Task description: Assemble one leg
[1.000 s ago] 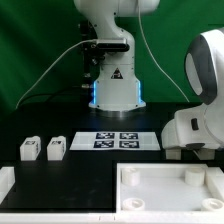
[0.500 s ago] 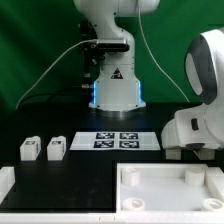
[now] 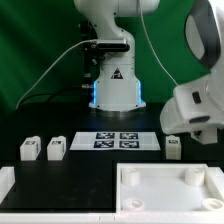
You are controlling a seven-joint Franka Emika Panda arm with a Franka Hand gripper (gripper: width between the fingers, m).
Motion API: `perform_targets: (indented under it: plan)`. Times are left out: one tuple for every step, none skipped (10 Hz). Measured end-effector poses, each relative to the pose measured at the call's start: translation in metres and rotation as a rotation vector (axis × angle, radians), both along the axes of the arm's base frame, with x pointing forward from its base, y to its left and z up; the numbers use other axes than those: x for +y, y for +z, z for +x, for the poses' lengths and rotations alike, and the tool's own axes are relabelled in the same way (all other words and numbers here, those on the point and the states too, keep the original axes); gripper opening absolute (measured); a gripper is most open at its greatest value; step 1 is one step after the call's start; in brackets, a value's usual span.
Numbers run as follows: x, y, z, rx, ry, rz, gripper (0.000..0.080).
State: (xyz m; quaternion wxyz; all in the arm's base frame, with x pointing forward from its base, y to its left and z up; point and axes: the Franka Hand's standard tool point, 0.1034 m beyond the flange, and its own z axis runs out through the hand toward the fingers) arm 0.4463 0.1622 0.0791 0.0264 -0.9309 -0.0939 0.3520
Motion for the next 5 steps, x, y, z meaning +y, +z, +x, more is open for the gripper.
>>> perform_targets:
  plan:
    - [0.000,0.015,0.020,-0.154,0.001,0.019,0.0293]
    - [0.000,0.010,0.014,-0.272,-0.007,0.031,0.0293]
    - [-0.002,0.005,0.011,-0.368,-0.014,0.043,0.0293]
    - [-0.005,0.004,0.019,-0.479,-0.014,0.074,0.0293]
    - [-0.018,-0.001,0.029,-0.533,0.000,0.129,0.0293]
